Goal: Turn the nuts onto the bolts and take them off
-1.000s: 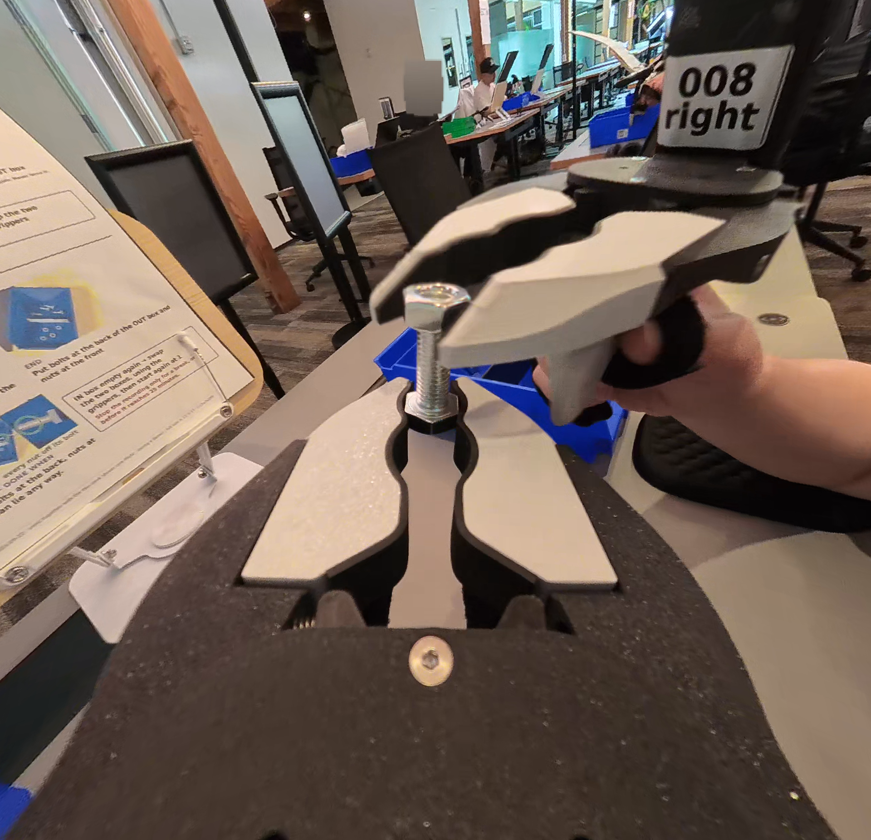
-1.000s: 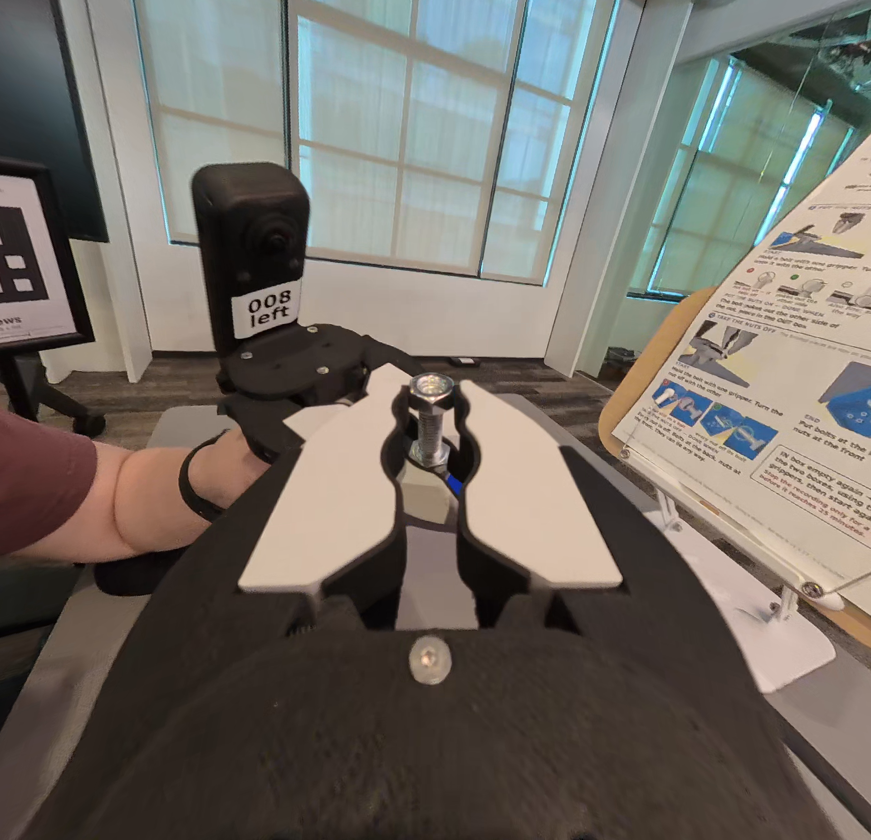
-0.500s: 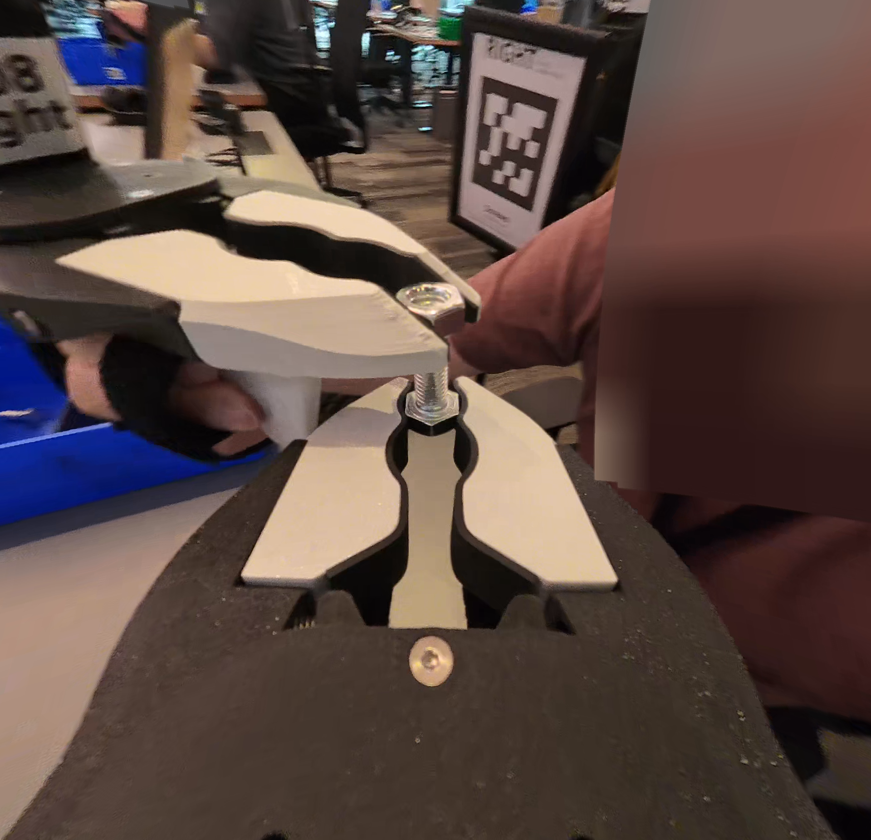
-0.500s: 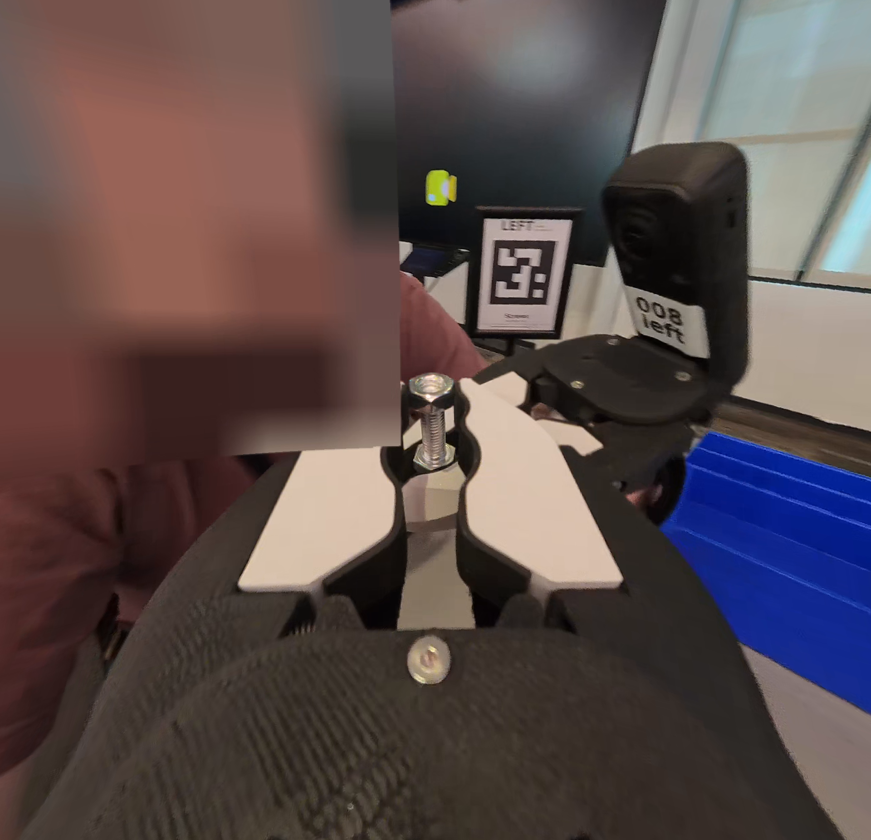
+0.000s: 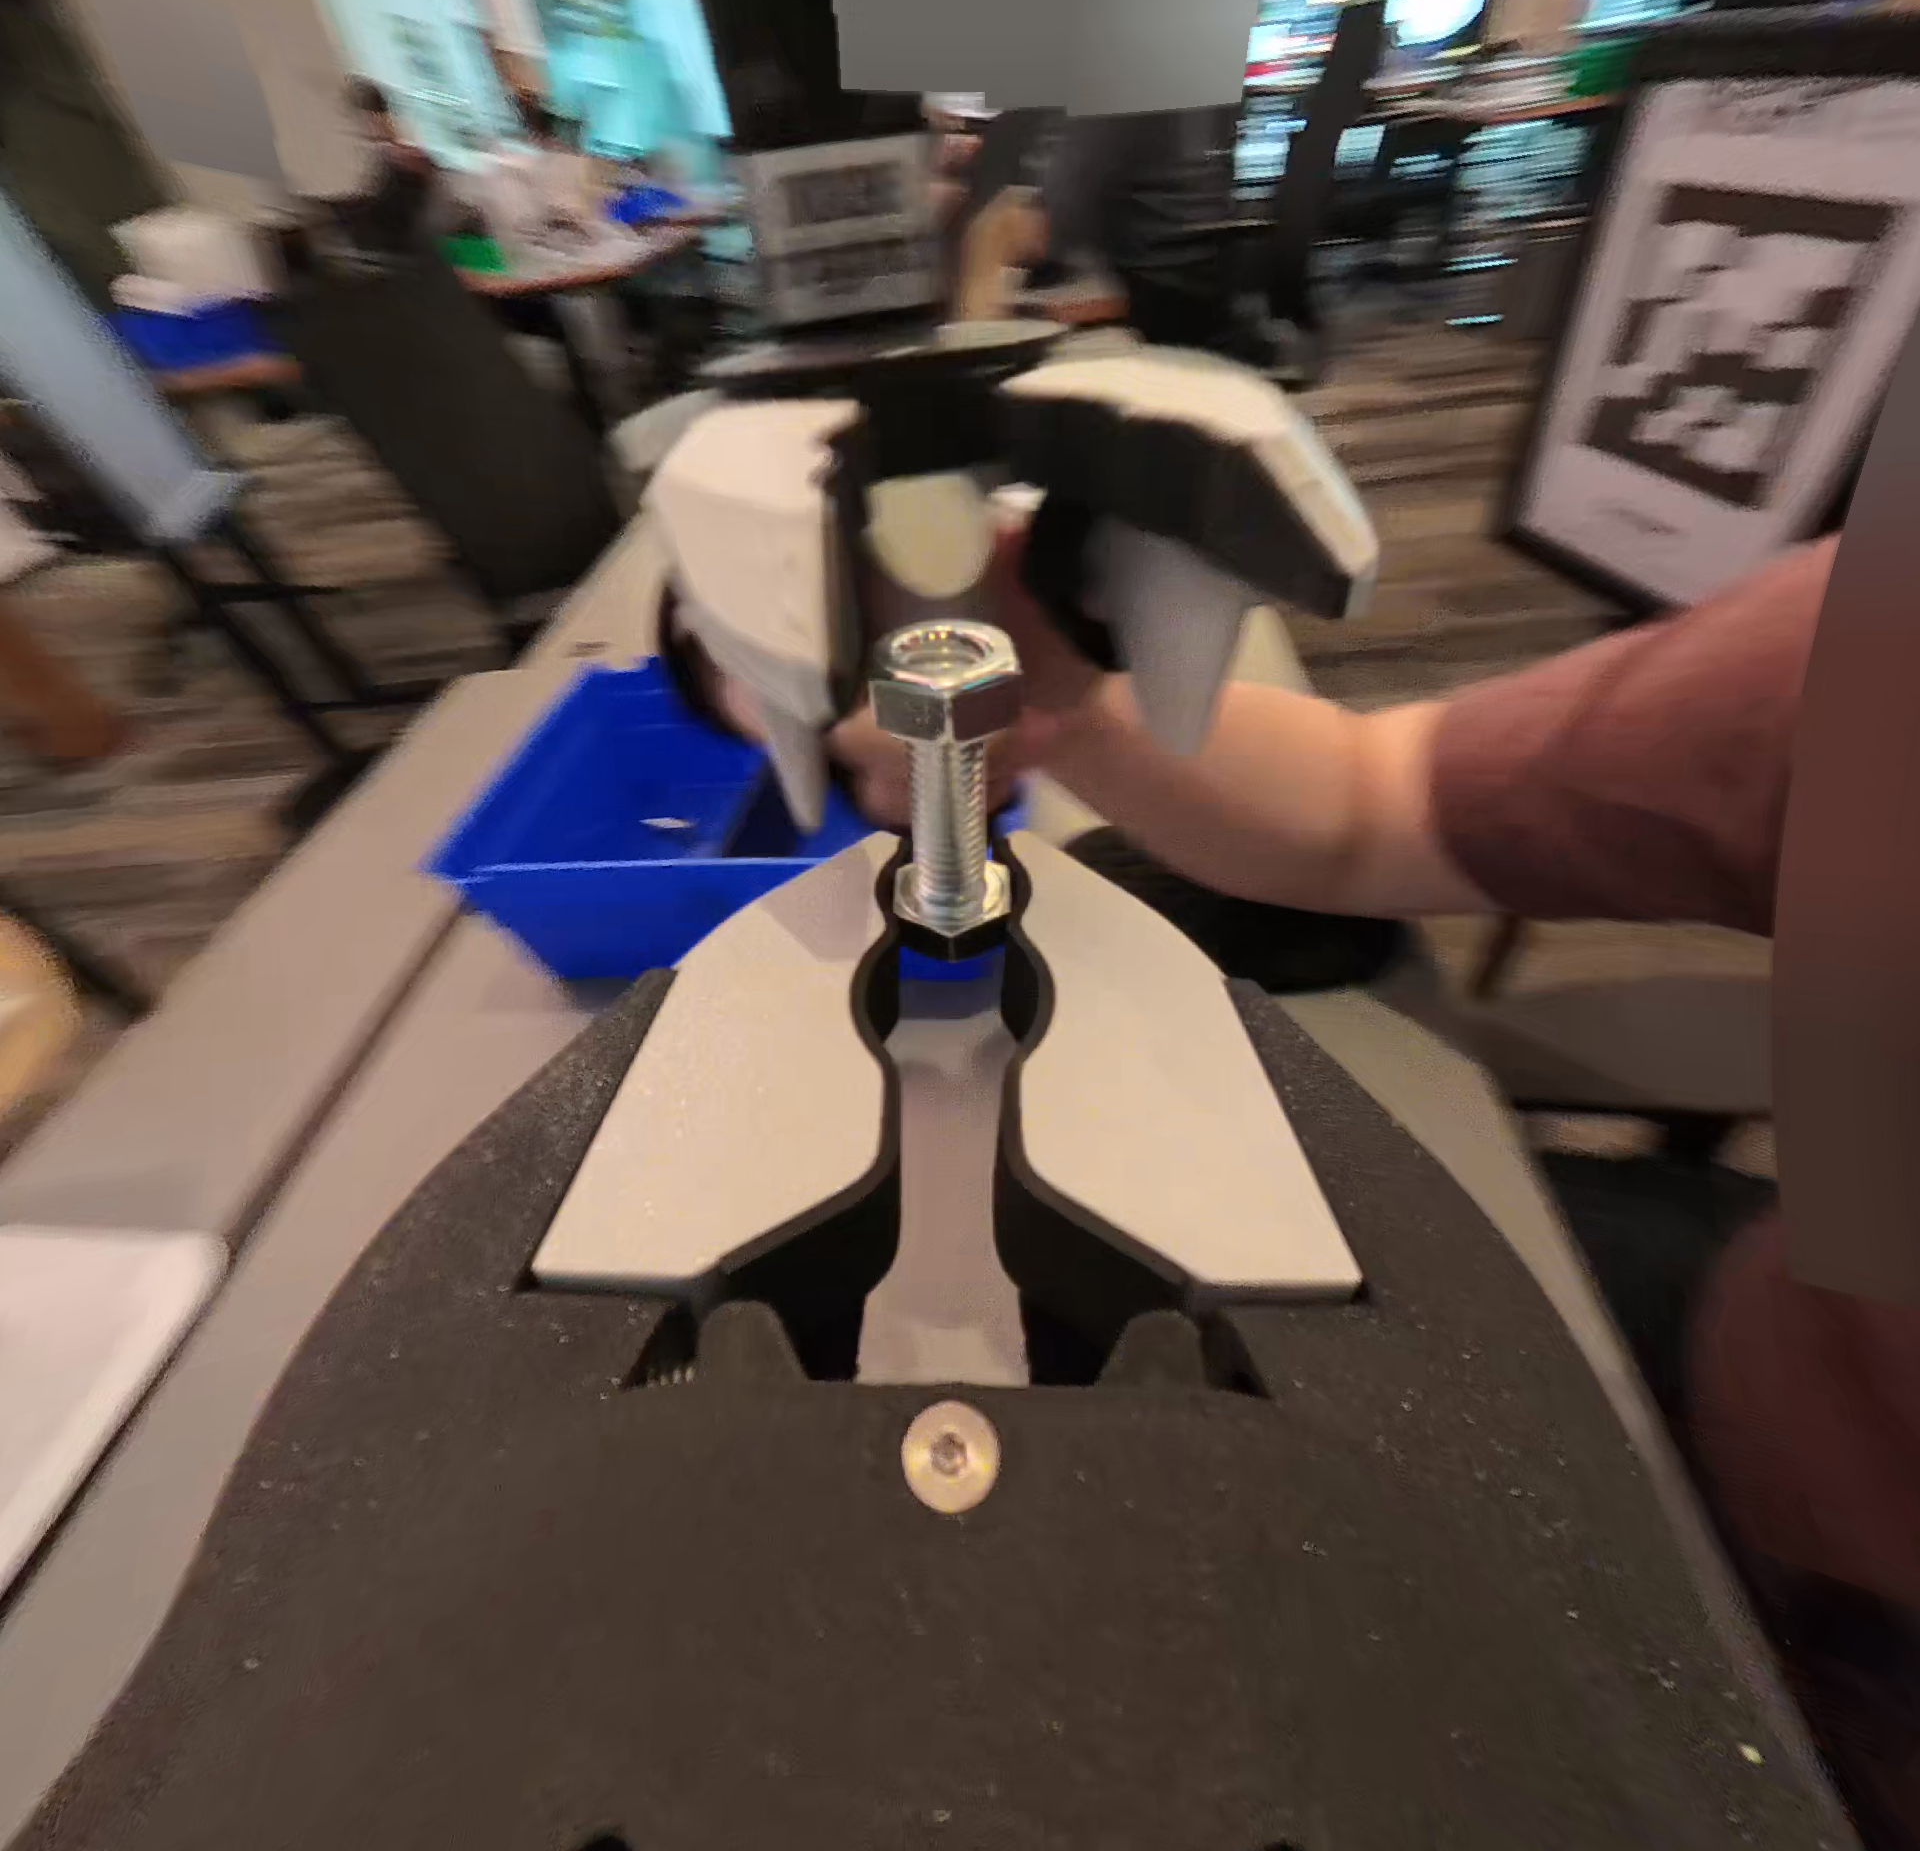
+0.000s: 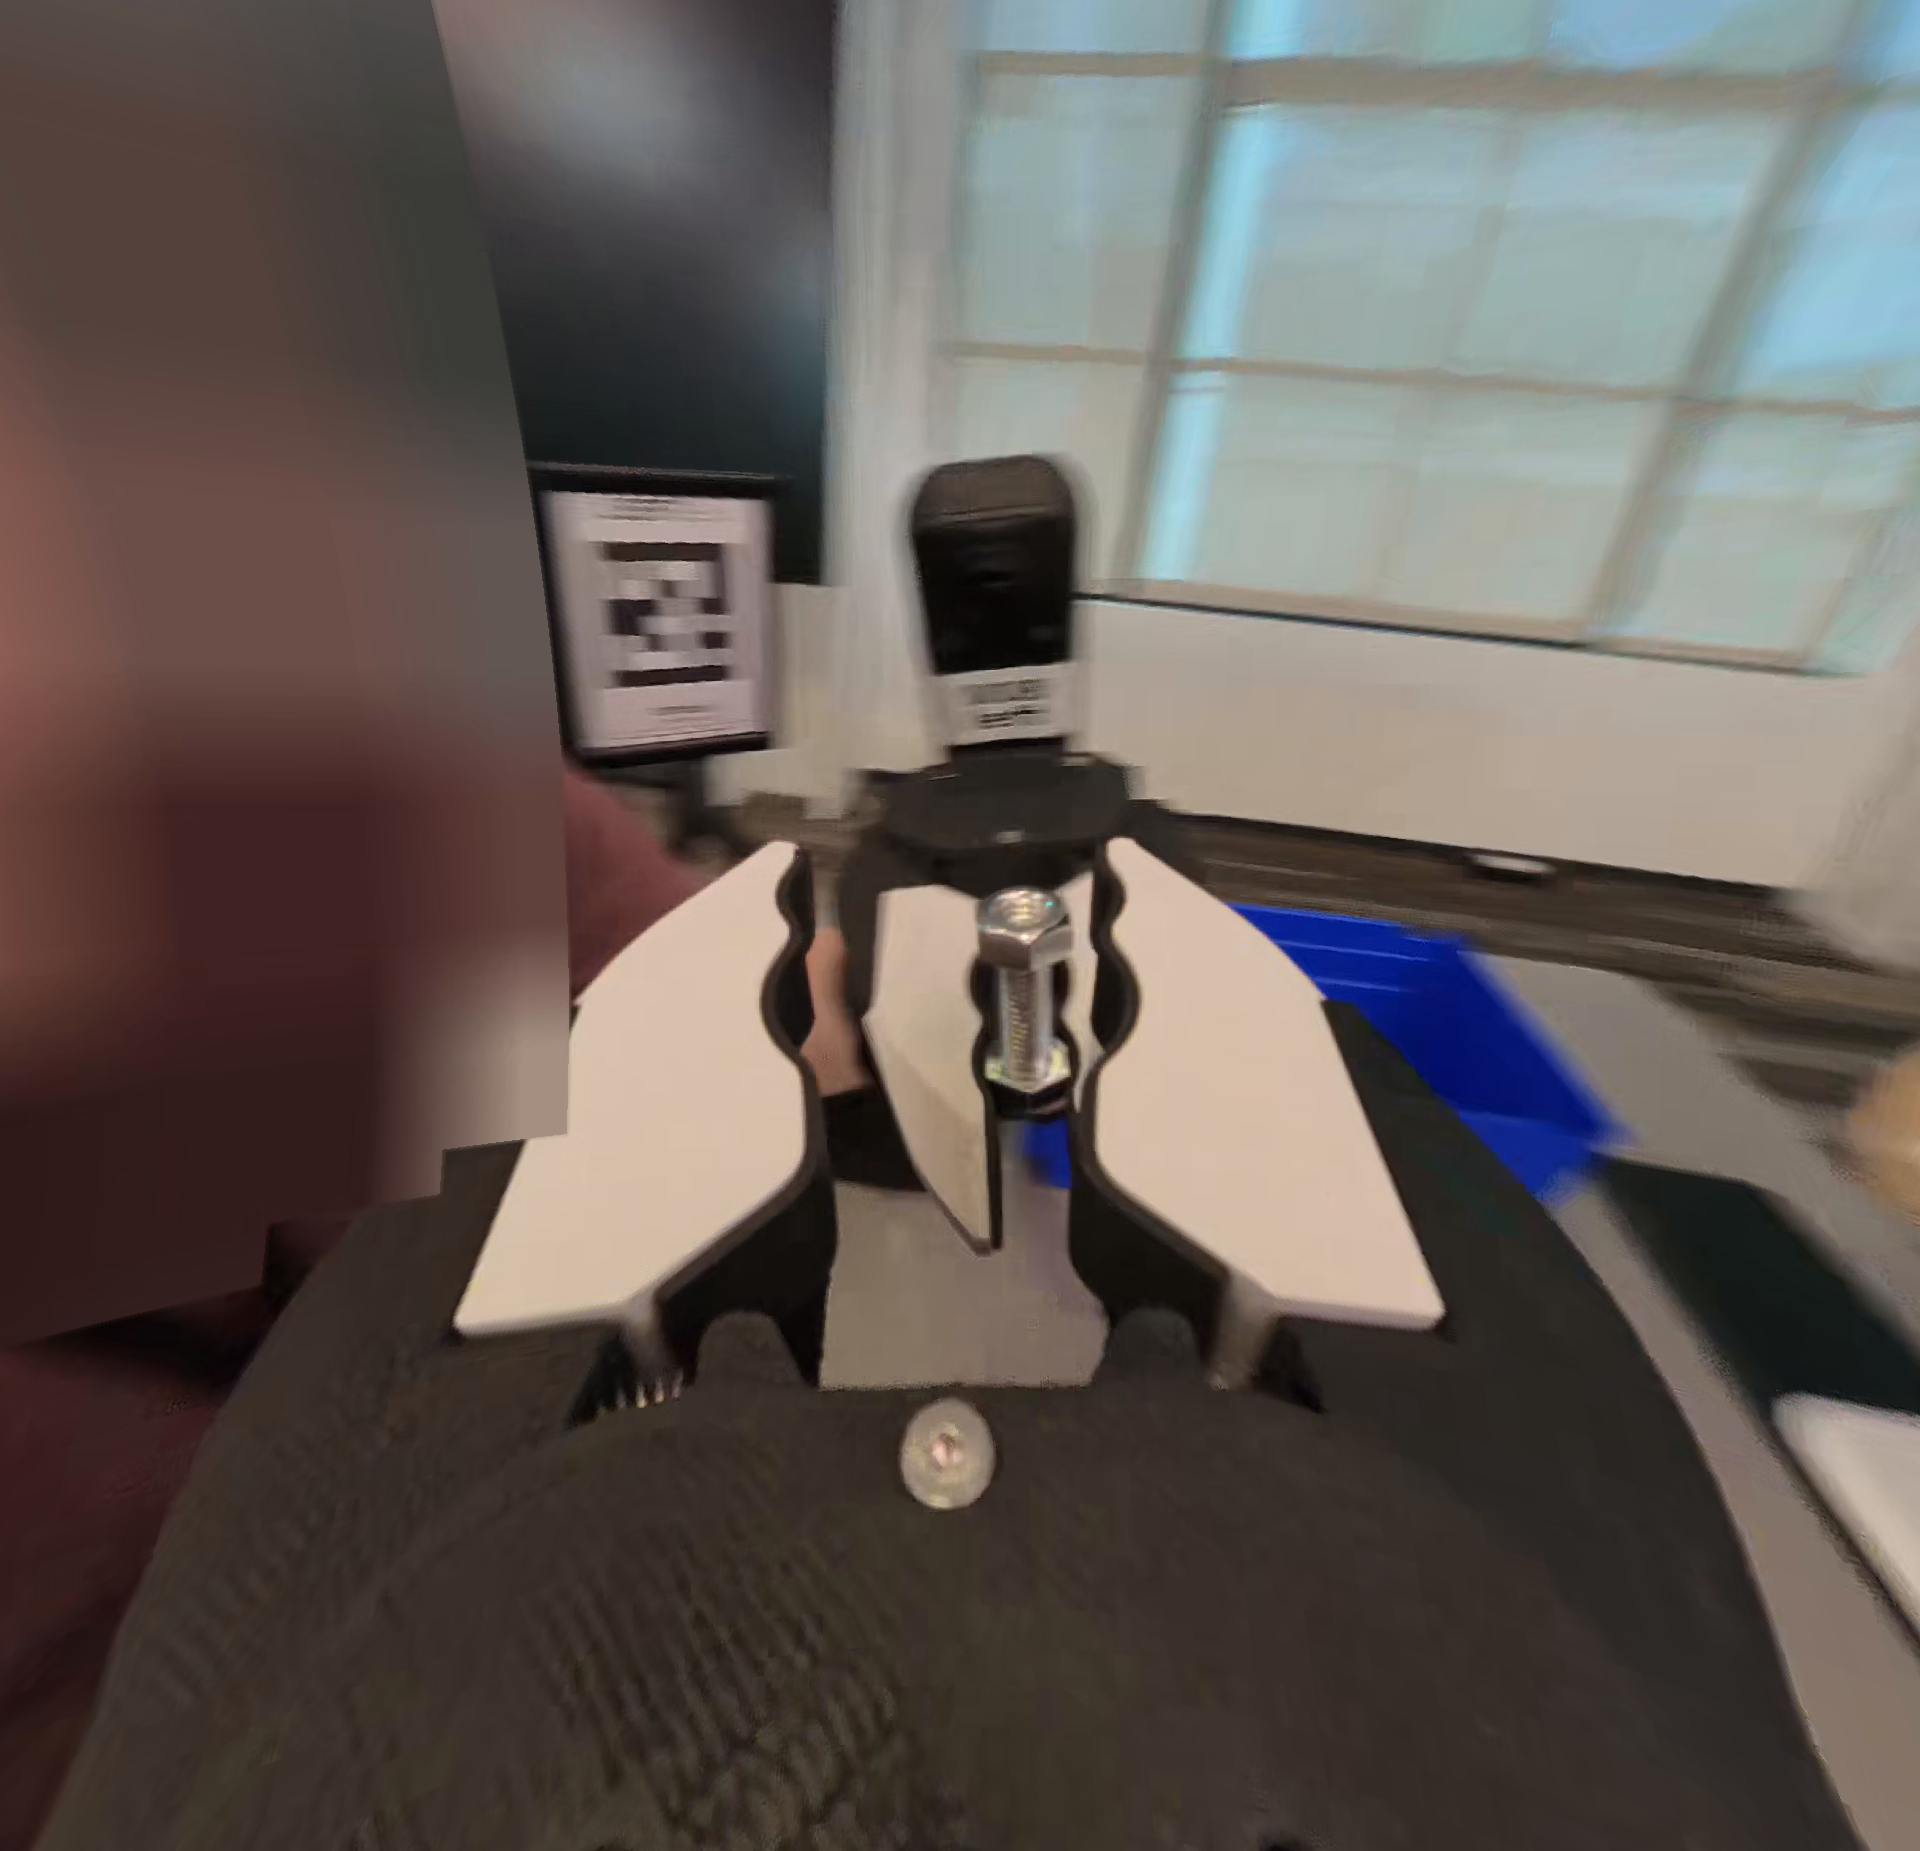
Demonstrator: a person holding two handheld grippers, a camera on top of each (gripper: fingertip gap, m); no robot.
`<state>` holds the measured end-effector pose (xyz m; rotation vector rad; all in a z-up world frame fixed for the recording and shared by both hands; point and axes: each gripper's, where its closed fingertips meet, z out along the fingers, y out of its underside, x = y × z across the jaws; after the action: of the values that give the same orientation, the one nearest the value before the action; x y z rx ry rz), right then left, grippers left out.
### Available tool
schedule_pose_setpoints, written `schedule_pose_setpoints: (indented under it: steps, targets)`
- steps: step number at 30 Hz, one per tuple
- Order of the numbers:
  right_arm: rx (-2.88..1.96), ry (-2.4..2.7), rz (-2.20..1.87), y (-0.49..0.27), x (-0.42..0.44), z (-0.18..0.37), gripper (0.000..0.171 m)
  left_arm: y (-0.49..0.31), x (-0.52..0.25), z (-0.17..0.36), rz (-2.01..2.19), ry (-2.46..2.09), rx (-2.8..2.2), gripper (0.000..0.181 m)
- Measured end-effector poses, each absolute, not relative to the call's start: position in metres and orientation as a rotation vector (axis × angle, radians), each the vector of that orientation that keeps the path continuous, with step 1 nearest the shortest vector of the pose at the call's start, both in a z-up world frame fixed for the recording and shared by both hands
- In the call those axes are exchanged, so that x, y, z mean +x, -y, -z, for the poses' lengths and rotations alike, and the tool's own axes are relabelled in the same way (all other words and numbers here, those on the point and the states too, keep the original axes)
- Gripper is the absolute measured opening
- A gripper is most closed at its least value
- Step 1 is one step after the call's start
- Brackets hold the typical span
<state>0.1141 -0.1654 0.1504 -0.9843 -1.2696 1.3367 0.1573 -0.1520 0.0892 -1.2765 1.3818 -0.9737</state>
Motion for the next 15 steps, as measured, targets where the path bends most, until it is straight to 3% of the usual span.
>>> schedule_pose_setpoints:
  steps: [1,6,13,15]
  targets:
    - [-1.029,1.178,-1.205,0.151,0.113,-0.155,0.049,0.137,0.154,-0.092,0.88,-1.312,-1.289,0.014]
    - [-1.076,0.986,-0.731,0.123,0.11,-0.158,0.046,0.103,0.139,-0.099,0.709,-1.105,-1.346,0.014]
    - [-1.199,0.856,-0.724,0.11,0.102,-0.145,0.037,0.096,0.134,-0.101,0.677,-1.048,-1.374,0.014]
    - [-1.191,0.865,-0.772,0.112,0.101,-0.145,0.026,0.098,0.137,-0.099,0.677,-1.065,-1.373,0.014]
